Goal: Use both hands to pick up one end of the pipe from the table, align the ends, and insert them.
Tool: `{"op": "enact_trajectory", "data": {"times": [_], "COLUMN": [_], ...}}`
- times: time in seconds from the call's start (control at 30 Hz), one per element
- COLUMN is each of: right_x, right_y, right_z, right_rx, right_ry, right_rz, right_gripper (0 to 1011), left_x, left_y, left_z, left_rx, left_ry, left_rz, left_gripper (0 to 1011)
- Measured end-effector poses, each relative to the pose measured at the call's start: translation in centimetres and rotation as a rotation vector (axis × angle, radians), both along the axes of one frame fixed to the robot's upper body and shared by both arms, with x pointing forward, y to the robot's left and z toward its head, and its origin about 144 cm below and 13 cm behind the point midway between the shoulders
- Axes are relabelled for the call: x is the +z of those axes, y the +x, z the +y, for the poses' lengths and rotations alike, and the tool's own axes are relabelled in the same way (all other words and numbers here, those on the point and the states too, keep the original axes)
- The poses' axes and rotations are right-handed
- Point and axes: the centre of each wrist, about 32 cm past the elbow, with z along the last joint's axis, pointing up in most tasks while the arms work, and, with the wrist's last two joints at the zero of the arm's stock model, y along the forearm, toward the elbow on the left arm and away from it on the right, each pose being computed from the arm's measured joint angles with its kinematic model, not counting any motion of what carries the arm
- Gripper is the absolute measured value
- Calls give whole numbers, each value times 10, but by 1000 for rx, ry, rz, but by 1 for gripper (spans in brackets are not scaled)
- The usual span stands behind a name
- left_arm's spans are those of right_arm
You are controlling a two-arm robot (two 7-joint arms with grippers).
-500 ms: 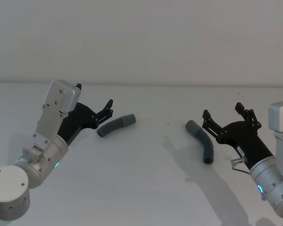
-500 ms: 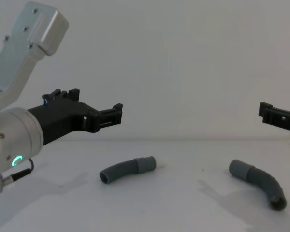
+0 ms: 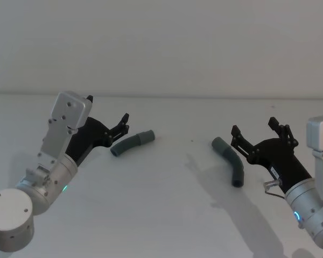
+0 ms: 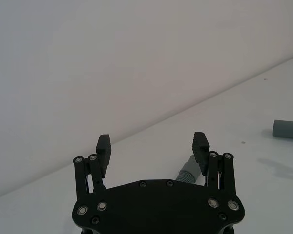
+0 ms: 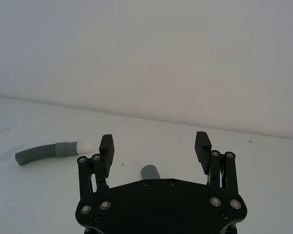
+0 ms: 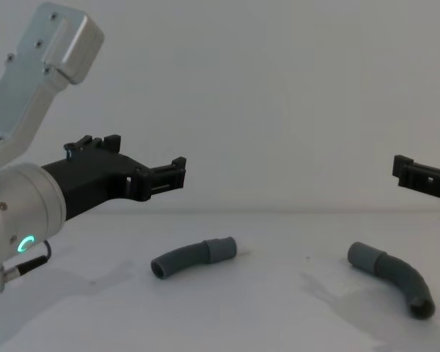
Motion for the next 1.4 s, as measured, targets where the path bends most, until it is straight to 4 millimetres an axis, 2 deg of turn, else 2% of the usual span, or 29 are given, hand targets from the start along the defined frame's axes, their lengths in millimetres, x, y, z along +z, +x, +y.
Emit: {"op": "enact_trajectory", "data": {"times": [1.1,1.4], "right_x": [0,6], "right_y": [0,9], "right_z": [0,-2], "right_rx": [0,42], "right_ry": [0,-17], "right_rz": [0,6], "right_gripper": [1002,1002], "left_x": [0,5], "left_y": [0,0], "left_z": [0,-3], "left_rx": [0,-1], "left_ry": [0,-10], "left_rz": [0,26], "left_gripper": [1001,1001]}}
